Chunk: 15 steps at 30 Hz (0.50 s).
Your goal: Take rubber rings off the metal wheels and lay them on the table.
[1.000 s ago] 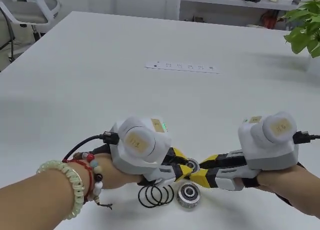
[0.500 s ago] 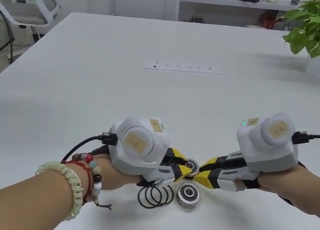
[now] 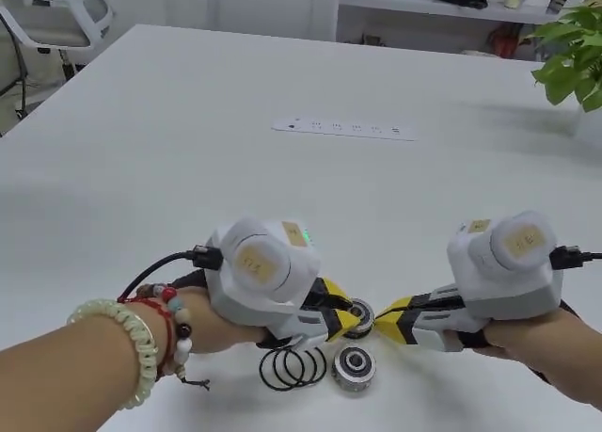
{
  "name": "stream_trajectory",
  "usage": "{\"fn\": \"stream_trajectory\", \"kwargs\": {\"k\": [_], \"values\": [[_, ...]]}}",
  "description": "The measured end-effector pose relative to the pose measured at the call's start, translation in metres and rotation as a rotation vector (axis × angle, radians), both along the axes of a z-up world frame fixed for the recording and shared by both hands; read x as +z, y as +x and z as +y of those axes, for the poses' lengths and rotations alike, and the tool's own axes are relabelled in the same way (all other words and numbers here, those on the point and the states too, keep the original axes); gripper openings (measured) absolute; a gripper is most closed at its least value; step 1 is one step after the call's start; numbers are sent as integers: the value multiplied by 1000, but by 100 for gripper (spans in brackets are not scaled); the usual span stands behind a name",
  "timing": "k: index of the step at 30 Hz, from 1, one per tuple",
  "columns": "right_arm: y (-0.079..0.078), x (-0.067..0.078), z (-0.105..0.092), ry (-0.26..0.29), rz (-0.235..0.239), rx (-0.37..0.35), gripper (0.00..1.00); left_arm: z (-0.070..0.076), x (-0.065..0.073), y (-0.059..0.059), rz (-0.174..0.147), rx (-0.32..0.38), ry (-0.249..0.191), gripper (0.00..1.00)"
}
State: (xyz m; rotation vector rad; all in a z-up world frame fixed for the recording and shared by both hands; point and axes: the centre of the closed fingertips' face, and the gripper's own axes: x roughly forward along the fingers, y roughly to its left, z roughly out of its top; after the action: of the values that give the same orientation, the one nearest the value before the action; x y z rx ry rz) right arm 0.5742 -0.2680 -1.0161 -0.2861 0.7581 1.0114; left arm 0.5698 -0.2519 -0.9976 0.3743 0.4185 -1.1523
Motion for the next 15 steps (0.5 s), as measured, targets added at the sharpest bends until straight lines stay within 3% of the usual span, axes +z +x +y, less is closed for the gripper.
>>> {"fn": "stream_trajectory", "kwargs": {"k": [4, 7, 10, 15], "values": [[-4, 4, 0, 64, 61, -11, 0, 0, 0, 0, 5, -2, -2, 11], [-7, 4, 2, 52, 42, 18, 2, 0, 0, 0, 17, -3, -8, 11], [-12, 1, 6, 53, 52, 43, 10, 1, 0, 0, 32, -5, -15, 11], [-12, -1, 15, 48, 15, 72, 18, 2, 0, -1, 51, -14, -22, 10]]}}
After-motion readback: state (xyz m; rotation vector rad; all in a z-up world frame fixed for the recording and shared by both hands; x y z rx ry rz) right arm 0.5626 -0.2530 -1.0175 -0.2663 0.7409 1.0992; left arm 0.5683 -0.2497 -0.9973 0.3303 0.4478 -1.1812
